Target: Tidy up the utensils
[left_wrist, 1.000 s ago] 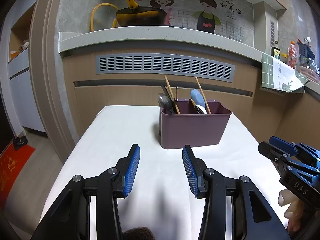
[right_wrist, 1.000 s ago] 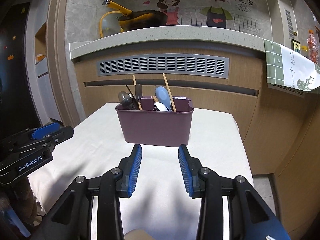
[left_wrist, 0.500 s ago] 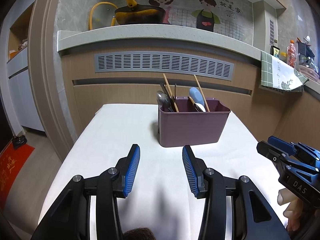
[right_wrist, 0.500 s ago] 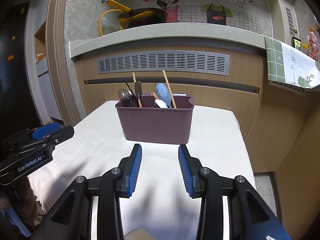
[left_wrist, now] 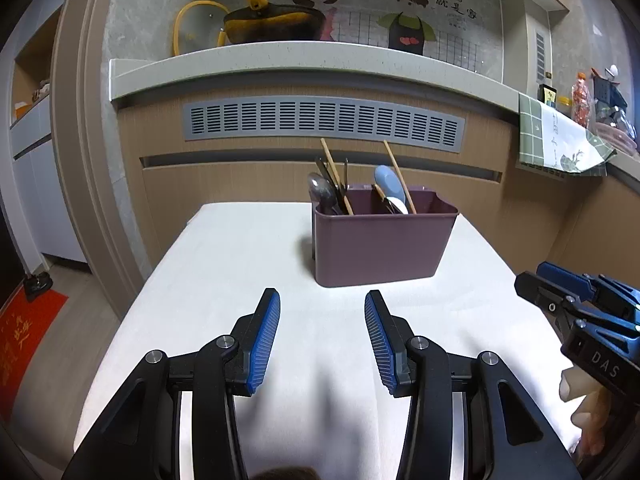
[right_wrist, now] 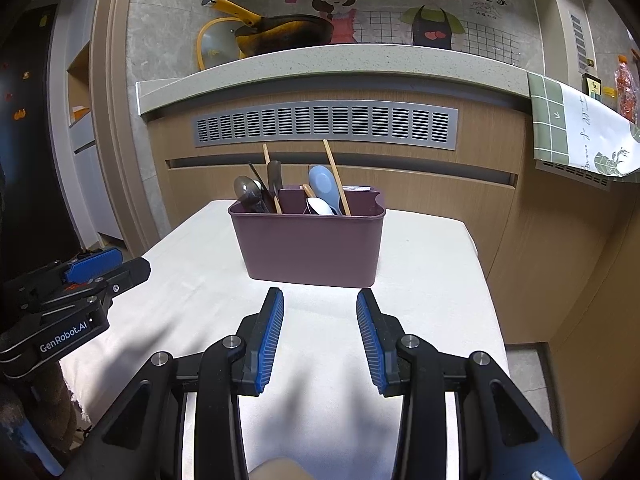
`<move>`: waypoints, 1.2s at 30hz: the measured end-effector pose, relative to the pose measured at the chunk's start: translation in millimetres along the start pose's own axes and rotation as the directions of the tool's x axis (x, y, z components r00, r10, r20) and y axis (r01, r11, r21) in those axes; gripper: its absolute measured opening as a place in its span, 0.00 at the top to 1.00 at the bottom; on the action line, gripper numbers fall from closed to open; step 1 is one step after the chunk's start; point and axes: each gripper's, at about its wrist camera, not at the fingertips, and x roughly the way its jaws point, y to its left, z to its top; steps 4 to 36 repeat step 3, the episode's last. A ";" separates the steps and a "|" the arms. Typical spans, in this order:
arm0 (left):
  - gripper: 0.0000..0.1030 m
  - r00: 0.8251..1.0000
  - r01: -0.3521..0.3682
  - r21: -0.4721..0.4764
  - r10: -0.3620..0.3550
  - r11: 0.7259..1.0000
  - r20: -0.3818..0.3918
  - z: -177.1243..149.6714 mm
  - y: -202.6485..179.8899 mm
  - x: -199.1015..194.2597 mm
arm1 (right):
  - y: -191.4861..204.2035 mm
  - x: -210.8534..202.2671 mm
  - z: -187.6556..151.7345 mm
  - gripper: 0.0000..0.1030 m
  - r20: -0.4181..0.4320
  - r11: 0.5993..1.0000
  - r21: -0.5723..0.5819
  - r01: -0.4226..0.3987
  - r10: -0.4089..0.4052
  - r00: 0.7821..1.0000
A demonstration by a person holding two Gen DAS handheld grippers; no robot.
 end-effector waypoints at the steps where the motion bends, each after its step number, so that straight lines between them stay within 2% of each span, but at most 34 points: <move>1: 0.56 1.000 -0.003 -0.001 0.003 1.000 0.001 -0.6 0.2 0.3 | -0.3 0.3 -0.1 0.65 -0.001 1.000 0.002 0.001 -0.001 1.000; 36: 0.56 1.000 -0.005 -0.012 0.005 1.000 0.000 -1.1 2.7 1.9 | -1.0 1.1 -0.4 0.65 -0.004 1.000 0.005 0.000 0.000 1.000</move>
